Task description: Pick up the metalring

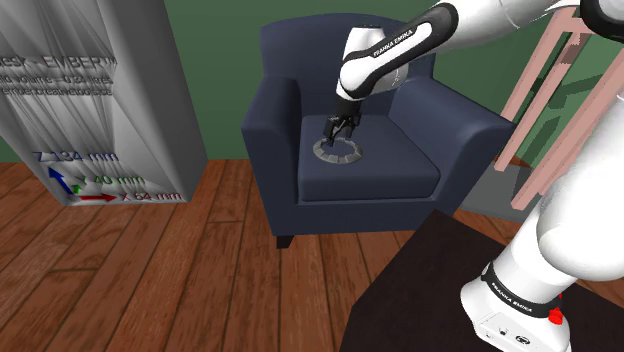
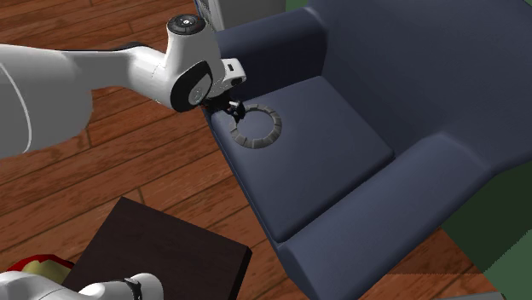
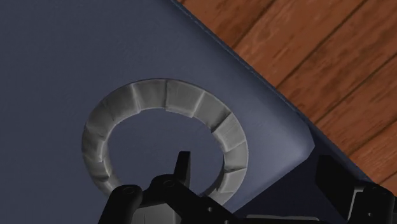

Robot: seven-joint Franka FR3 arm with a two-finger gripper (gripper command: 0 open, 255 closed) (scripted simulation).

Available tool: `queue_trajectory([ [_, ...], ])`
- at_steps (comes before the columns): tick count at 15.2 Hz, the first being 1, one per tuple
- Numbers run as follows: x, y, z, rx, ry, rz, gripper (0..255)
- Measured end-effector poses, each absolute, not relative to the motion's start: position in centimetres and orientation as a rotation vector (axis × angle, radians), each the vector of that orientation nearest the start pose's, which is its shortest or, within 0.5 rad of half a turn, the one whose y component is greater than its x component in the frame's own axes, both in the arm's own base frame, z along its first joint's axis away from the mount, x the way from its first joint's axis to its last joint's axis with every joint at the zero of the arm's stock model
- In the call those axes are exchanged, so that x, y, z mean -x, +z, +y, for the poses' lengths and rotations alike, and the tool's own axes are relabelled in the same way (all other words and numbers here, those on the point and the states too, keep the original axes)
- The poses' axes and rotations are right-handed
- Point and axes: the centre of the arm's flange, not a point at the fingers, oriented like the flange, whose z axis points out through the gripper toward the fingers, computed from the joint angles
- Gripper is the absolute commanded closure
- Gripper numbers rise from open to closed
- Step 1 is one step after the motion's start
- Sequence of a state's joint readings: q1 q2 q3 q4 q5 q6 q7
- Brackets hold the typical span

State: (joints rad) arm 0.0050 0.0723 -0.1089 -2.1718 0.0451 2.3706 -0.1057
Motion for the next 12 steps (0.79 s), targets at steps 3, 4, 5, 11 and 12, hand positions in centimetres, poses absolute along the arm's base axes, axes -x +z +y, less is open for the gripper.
queue_trajectory([
  [3, -58.3, 34.8, -5.6, 3.111, -0.224, 0.044, 0],
  [4, -59.2, 34.3, -5.7, 3.107, -0.231, 0.044, 0],
  [5, -59.9, 33.8, -5.8, 3.104, -0.237, 0.046, 0],
  [11, -61.1, 30.2, -6.0, 3.101, -0.242, 0.046, 0],
  [12, -61.2, 29.6, -5.9, 3.101, -0.242, 0.046, 0],
])
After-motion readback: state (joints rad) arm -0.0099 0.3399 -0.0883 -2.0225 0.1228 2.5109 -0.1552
